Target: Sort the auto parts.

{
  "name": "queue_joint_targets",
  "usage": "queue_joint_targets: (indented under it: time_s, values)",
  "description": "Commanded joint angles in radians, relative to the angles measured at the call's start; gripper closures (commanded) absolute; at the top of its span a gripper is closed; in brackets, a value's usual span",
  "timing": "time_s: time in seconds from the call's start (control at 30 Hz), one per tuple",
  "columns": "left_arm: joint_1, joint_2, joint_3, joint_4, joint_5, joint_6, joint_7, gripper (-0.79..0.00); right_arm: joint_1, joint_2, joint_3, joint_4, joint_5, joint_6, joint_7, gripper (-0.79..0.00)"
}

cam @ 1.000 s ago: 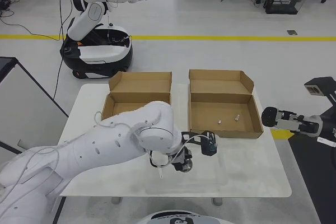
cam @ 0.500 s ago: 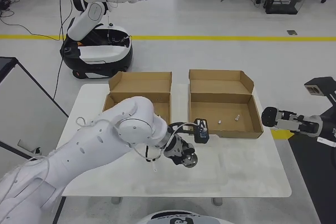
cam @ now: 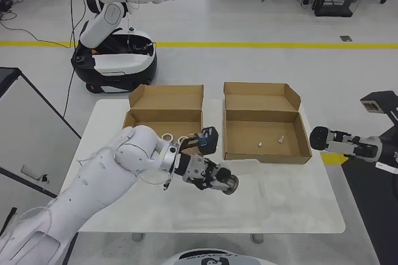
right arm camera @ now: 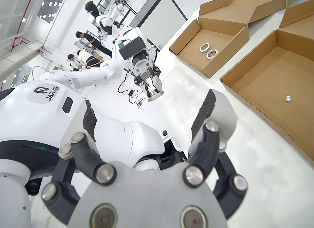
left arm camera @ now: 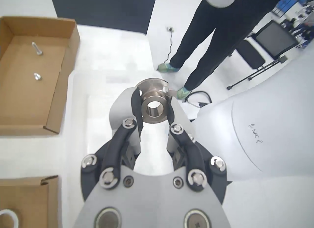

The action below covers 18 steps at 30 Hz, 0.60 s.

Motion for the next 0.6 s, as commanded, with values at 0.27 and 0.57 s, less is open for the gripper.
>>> queue_joint_targets:
  time_s: [0.27, 0.57]
  values:
    - [0.075, 0.013, -0.064, -0.064, -0.218, -0.101, 0.204, 0.000, 0.000, 0.000, 0.000, 0.000, 0.000, 0.000, 0.000, -0.785]
    - [0.161, -0.026, -0.208, -0.141, -0.444, -0.101, 0.120, 0.000, 0.000, 0.000, 0.000, 0.000, 0.000, 0.000, 0.000, -0.785]
